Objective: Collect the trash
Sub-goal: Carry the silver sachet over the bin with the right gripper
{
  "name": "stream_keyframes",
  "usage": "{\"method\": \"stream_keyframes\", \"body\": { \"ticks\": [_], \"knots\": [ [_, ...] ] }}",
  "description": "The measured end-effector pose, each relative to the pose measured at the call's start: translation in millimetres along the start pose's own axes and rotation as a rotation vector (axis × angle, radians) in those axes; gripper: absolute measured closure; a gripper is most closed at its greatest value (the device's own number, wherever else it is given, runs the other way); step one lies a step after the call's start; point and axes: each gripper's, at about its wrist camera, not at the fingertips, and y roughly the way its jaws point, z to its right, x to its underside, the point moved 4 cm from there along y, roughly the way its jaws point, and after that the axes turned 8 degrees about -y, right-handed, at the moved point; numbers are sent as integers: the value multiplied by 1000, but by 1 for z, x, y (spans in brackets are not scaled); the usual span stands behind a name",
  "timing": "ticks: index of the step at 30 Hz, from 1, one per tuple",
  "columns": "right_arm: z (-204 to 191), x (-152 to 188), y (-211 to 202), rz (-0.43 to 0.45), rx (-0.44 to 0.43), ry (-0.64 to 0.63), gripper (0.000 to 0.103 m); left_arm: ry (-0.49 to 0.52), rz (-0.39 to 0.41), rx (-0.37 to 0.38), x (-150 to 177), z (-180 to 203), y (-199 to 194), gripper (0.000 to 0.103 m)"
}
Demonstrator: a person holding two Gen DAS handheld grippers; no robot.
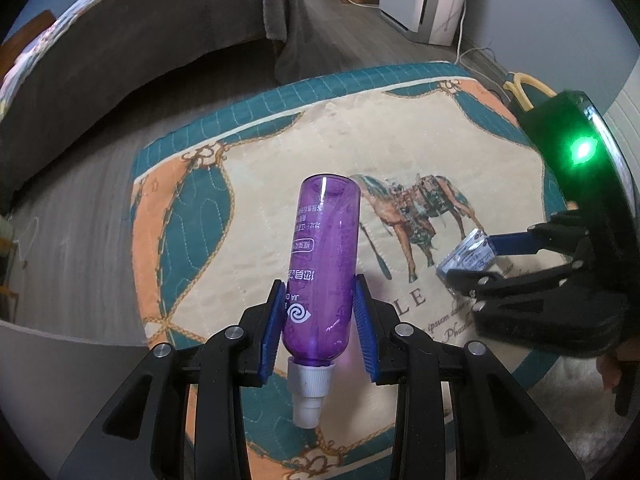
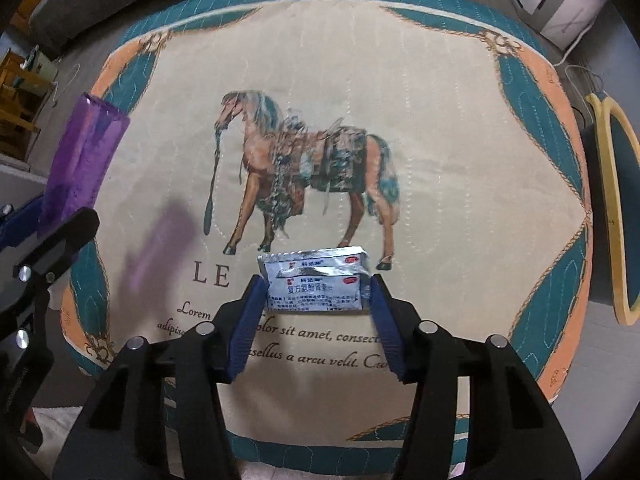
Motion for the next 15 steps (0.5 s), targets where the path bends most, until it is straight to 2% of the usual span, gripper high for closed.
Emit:
{"method": "stream_keyframes", "body": {
  "ticks": [10, 15],
  "knots": [
    [49, -11, -40, 114, 19, 94, 53, -17, 38, 16, -11, 11, -9, 67],
    [80, -10, -65, 186, 48, 105, 53, -5, 82, 30, -26, 33, -17, 67]
  ]
}}
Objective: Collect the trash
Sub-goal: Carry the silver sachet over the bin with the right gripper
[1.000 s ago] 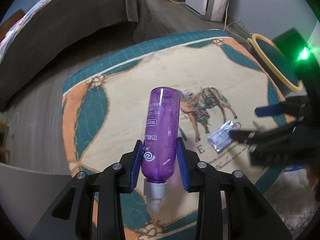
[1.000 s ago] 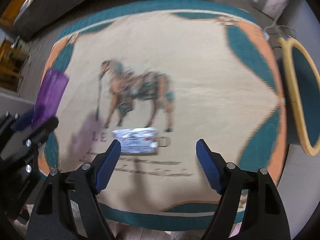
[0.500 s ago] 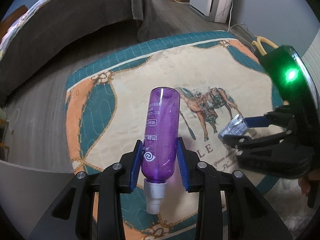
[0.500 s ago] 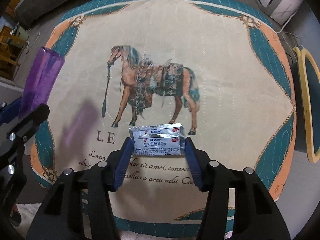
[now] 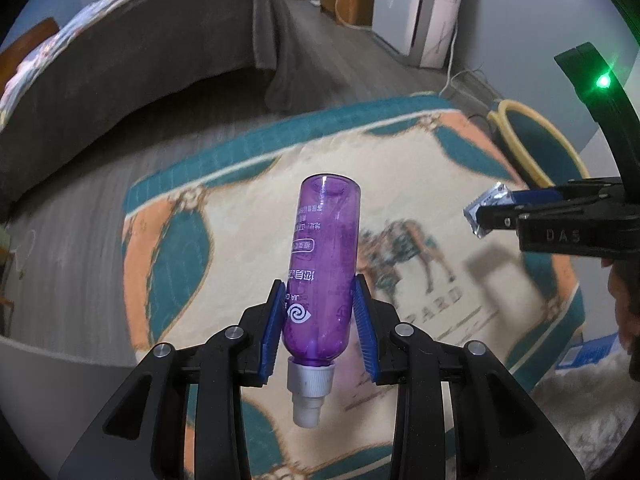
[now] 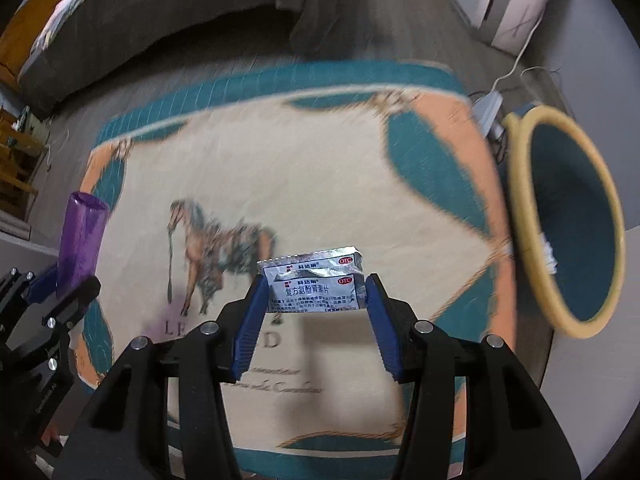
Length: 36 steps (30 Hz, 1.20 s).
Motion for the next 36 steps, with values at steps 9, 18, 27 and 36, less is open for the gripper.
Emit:
{"method": "stream_keyframes", "body": {
  "ticks": [9, 18, 27, 36],
  "knots": [
    [75, -11, -36, 95, 76, 11, 53, 50, 50, 23, -25, 55, -3, 67],
    [166, -3, -53, 132, 93, 93, 53, 141, 61, 71, -39, 130, 6, 67],
    [247, 6, -79, 160, 188, 84, 53, 280, 102, 124, -59, 223, 7, 67],
    [318, 28, -56, 104, 208, 237, 53, 334, 33, 187, -67, 289, 43, 67]
  ]
}}
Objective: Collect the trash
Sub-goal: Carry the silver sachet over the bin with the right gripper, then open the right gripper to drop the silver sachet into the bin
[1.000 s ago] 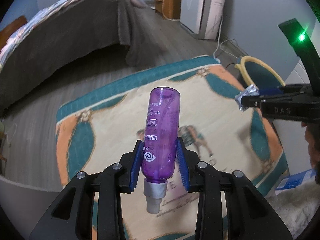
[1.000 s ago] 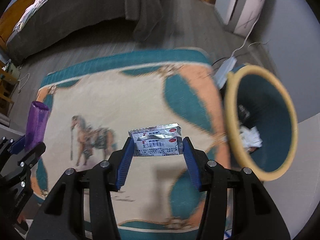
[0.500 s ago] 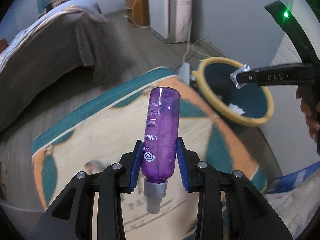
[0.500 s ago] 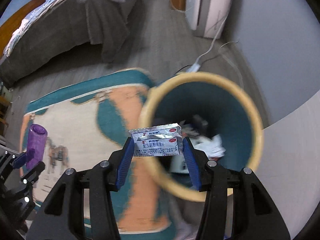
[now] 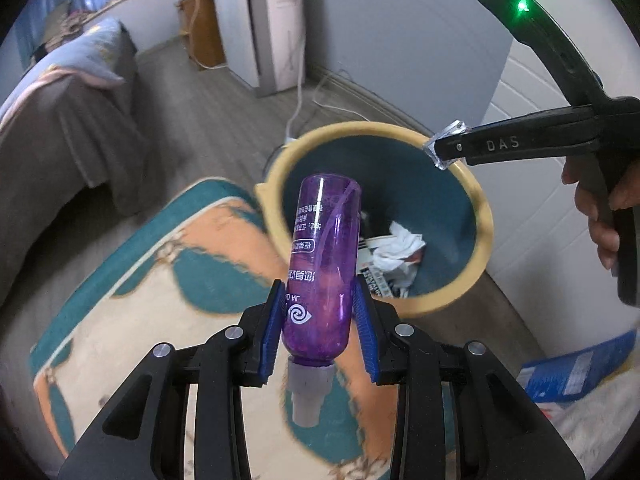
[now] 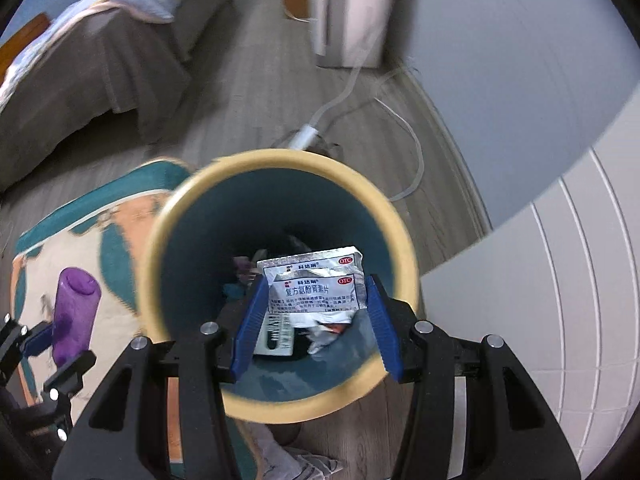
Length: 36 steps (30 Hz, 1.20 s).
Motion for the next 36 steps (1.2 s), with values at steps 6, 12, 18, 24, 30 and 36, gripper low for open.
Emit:
{"method": "stream_keyframes", "body": {
  "ticks": [6, 12, 18, 24, 30, 36],
  "knots": [
    [7, 9, 32, -75, -75, 114, 53, 20, -31, 10, -17, 21, 40, 67],
    [7, 7, 39, -69, -103, 155, 53, 16, -8, -42, -40, 17, 66, 62],
    [-3, -2, 43, -43, -112, 118, 53, -22, -4, -29, -38, 0, 69, 55],
    [-10, -14, 38, 34, -138, 114, 36, -20, 13, -43, -33, -12, 64, 43],
    [-4, -14, 30, 50, -93, 117, 21, 19, 42, -45, -26, -8, 48, 27],
    [-2, -8, 6, 64, -51, 99, 7, 5, 58, -22, -18, -1, 24, 12]
  ]
}}
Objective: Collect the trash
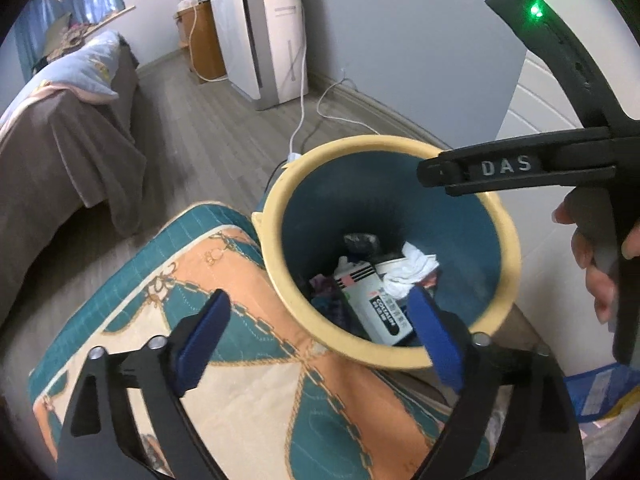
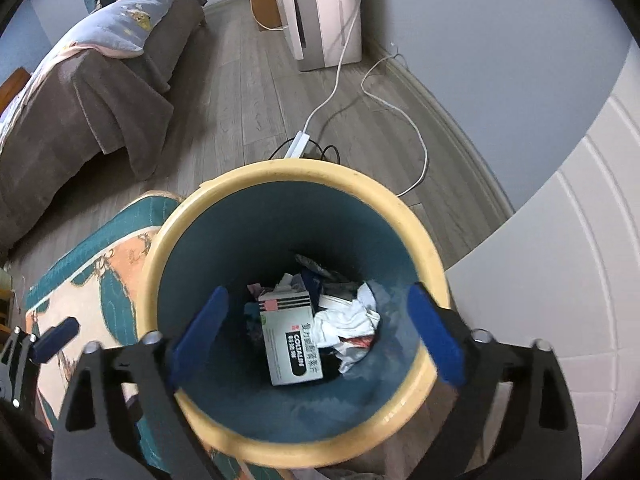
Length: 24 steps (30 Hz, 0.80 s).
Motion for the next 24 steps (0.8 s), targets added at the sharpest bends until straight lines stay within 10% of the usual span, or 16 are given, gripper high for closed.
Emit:
{"method": "stream_keyframes", "body": {
  "ticks": [12, 18, 24],
  "knots": [
    [6, 41, -74, 33, 38, 79, 6, -112, 88, 1, -19, 1, -85, 5],
    [5, 65, -100, 75, 78, 50, 6, -125, 46, -151, 1, -8, -99, 5],
    [-7, 71, -108, 98, 77, 1, 6, -144, 9, -98, 12, -17, -100, 5]
  ]
}}
